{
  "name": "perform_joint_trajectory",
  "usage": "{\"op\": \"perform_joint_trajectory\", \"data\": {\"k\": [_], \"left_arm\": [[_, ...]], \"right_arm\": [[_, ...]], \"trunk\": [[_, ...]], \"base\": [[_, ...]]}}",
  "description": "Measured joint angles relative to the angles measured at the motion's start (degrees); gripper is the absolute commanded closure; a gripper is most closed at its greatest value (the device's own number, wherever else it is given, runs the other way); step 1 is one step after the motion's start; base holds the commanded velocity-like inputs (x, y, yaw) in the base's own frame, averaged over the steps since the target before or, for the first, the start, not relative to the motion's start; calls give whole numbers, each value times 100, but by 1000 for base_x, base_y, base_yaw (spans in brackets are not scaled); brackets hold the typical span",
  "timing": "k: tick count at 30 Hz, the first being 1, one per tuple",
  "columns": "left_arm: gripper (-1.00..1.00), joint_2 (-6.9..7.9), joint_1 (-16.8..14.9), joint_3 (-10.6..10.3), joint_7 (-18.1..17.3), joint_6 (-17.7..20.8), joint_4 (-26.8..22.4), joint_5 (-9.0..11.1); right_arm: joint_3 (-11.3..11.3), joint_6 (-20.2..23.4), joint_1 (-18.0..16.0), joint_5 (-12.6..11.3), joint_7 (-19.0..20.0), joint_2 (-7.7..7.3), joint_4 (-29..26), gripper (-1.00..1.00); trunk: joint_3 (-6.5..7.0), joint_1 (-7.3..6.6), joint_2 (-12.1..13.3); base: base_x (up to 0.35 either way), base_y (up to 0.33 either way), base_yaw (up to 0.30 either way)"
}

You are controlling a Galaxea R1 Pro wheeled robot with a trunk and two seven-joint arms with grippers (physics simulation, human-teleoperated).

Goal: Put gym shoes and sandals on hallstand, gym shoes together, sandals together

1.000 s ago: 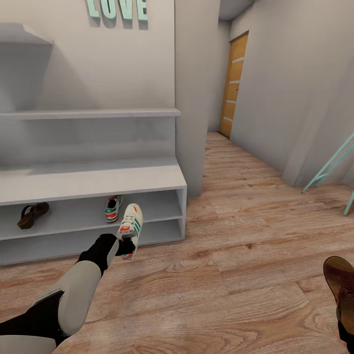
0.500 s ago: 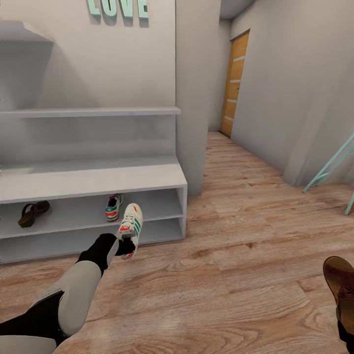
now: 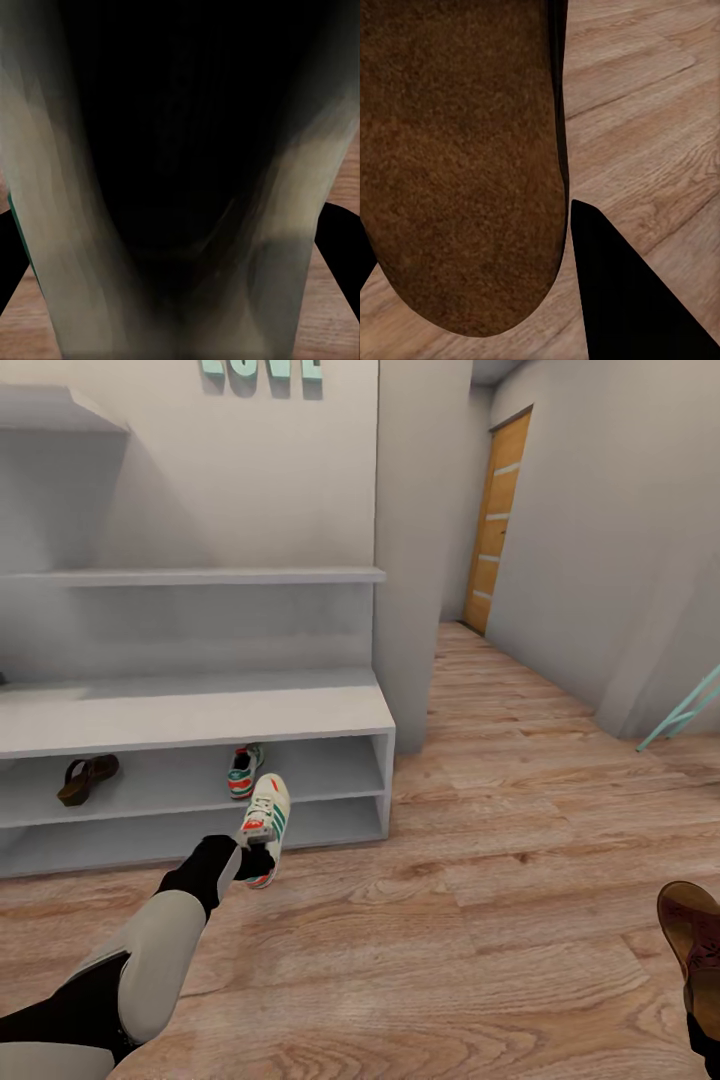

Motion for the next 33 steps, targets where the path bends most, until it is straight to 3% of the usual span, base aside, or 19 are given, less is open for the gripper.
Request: {"op": "perform_joint_trajectory", "data": {"k": [12,20,33], "left_arm": [[100,-17,-42,33,555,-19,-4,-29],[100,-40,-6,34,546,-71,-3,-11],[100,-79,-14,29,545,-82,-7,-21]], "right_arm": [[4,-3,0,-1,0,0,0,100],[4,-16,0,6,9,0,0,100],[4,-20,0,8,9,0,0,100]], "trunk": [[-2,0,0],[-2,0,0],[-2,0,0]], "base": [[0,0,2],[13,0,0],[214,0,0]]}}
